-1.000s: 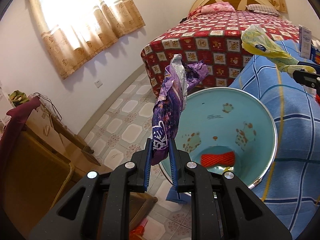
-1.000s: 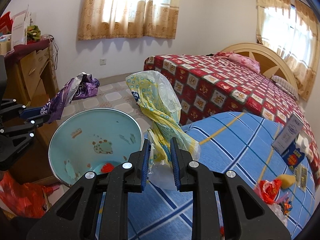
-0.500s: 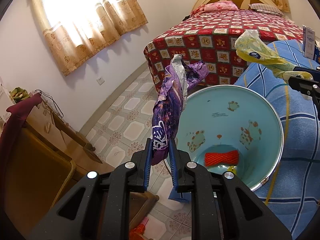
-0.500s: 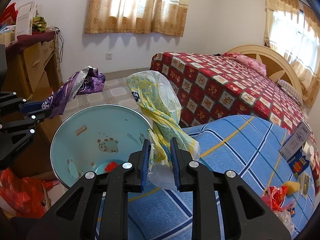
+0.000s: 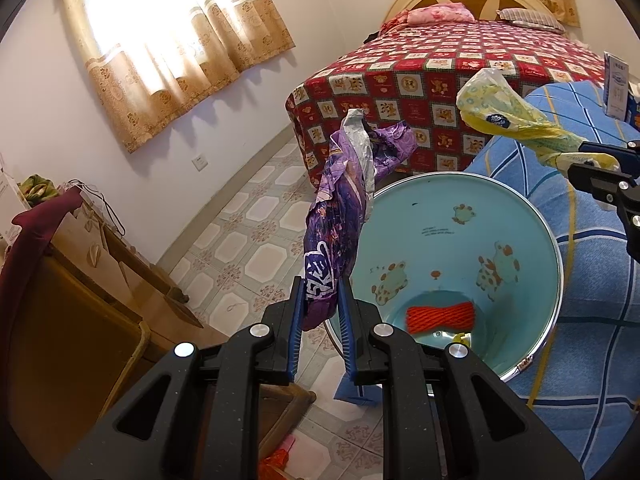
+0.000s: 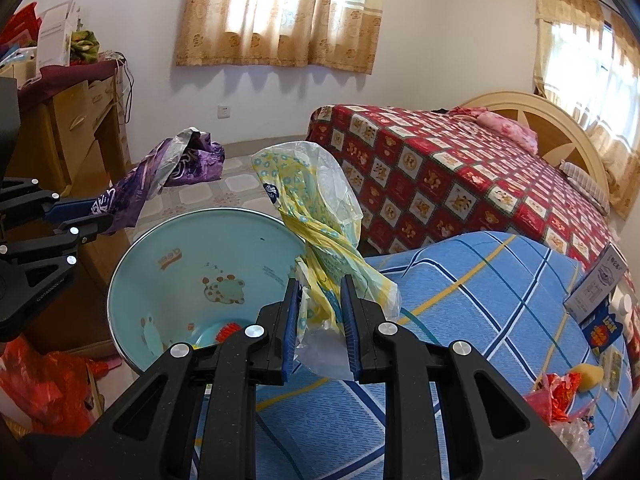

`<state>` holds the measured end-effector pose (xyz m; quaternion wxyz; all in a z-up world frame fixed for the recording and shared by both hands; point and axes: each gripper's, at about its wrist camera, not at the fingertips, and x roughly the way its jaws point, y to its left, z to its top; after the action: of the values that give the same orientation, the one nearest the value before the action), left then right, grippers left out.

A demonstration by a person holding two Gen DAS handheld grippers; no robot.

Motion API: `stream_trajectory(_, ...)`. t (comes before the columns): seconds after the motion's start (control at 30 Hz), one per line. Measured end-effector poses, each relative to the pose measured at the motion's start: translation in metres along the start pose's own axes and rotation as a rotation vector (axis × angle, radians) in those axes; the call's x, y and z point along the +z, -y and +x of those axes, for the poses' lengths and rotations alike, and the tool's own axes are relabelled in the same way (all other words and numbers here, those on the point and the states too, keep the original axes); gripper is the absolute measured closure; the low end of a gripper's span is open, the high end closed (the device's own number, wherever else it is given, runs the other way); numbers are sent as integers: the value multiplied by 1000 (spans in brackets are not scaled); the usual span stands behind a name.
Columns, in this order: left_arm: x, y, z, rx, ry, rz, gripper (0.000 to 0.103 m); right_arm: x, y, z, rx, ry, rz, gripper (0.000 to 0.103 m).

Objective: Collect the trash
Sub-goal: 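Move both held items over the blue bin and open both tools, then return both tools to the table while the right tool grasps the black scrubber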

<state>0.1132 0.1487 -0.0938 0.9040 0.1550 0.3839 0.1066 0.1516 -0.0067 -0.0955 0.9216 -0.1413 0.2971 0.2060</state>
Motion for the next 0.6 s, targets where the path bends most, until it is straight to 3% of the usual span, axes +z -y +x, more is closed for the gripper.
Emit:
stream_trajectory(0.33,0,3,-1,-12,2,-5,83,-1,-6,3,23,-9,-16,81)
stream_trajectory(0.43,1,5,-3,-25,8,-9,82,-2,-7,4,32,-9,-18,76)
stream_trajectory(0.5,1,8,-5,-32,11,-11,72,-3,-8,5,39,-12,-15,68)
stream_trajectory(0.6,0,9,-5,-33,16,-15,58,-5,-8,6,39,-13,-10,63)
